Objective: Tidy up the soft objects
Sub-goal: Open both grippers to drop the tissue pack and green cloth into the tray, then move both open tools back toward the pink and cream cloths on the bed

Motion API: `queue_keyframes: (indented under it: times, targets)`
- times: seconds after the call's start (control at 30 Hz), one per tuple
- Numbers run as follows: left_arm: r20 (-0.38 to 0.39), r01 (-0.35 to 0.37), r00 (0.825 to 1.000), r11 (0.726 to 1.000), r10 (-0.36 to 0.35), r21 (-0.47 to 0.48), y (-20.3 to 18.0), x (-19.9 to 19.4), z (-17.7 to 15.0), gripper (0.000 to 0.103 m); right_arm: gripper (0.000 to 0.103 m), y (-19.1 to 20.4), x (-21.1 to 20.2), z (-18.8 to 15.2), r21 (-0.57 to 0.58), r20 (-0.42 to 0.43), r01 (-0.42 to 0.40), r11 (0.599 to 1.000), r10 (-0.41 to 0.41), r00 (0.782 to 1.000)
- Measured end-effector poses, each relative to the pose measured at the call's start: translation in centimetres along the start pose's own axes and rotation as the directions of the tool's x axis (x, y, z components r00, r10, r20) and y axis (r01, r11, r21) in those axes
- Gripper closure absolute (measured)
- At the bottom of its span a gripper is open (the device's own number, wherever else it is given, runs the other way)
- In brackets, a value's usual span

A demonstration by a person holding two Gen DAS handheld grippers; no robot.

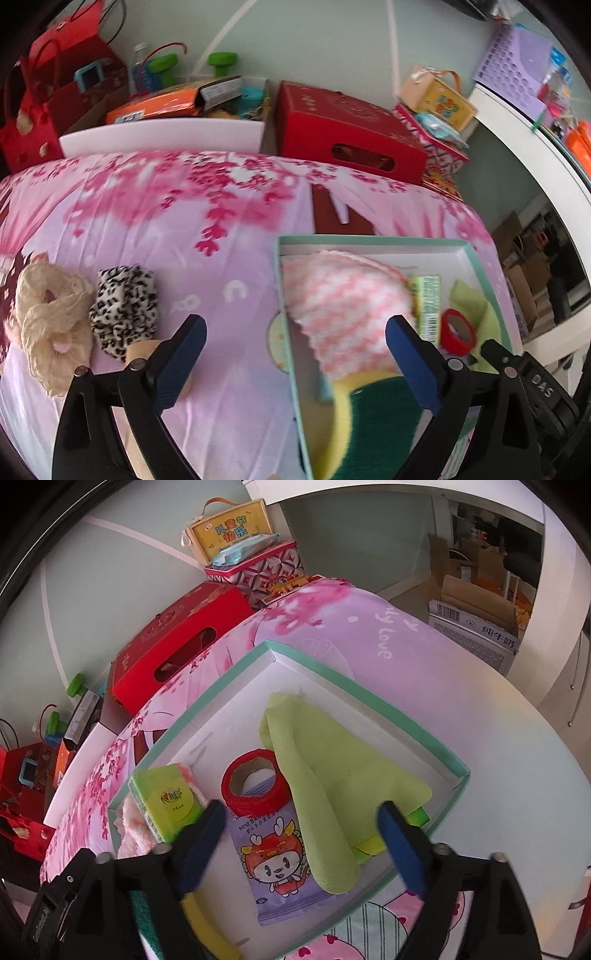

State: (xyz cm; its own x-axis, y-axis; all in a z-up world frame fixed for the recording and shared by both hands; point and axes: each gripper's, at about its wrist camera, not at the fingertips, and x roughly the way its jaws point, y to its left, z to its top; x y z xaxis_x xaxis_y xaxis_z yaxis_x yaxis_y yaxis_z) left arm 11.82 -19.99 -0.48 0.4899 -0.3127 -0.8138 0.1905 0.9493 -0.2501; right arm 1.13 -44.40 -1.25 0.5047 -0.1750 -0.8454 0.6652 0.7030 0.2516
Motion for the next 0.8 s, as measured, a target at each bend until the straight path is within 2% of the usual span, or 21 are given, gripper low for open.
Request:
queue_keyframes:
  times: [0.13,0.6,0.8]
  targets:
    - [-0.002,-0.037,0.999,0.999,0.037,-0.016,0.9,0.1,-0.4,0.005,0.0,0.2,-0.1,-0.1,-0.018,0.006,0.015,1.0,-0.015,1.0]
    - [-0.015,-0.081,0.997,0.996,0.081,-0.036,2.9,-1.2,-1.5,0.005,0.0,1.5,-1.0,-0.7,-0.052,0.021,0.023,0.998,-0.022,1.0]
    - [0.029,-0.097,0.995,0.993,0.1,-0.067,4.4,-3.2,-1.3,0.005,0.0,3.5,-2.3,-1.3,-0.098,0.052,0.007,0.995,-0.002,0.999]
